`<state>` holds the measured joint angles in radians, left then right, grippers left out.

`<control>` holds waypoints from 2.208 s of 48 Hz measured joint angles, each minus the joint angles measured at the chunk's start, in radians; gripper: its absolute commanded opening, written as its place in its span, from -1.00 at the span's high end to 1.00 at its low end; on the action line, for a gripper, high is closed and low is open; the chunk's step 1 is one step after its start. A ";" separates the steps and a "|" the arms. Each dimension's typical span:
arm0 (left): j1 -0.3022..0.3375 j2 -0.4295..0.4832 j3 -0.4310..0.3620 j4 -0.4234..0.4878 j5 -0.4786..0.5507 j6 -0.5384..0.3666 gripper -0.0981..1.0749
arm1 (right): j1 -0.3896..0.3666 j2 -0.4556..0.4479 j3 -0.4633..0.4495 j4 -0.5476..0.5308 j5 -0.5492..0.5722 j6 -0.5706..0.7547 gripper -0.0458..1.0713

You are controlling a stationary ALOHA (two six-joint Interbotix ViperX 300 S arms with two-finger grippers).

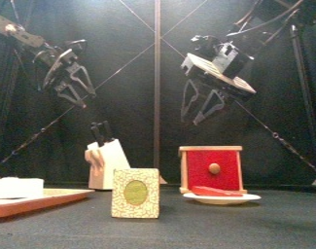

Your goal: Grab cleaver

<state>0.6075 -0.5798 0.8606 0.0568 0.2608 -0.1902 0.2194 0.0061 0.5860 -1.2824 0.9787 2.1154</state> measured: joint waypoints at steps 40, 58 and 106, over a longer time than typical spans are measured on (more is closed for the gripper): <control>0.083 0.167 -0.006 0.043 -0.103 0.002 -0.58 | 0.000 0.000 0.008 0.005 0.002 0.000 -0.47; 0.084 0.170 -0.002 0.044 -0.101 0.002 -0.36 | -0.002 0.000 0.008 0.008 0.000 0.000 -0.47; 0.043 0.170 -0.002 0.043 -0.080 0.002 0.07 | 0.000 0.000 0.006 0.012 0.002 0.000 -0.47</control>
<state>0.6504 -0.4096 0.8590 0.0997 0.1810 -0.1887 0.2194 0.0061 0.5921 -1.2701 0.9802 2.1154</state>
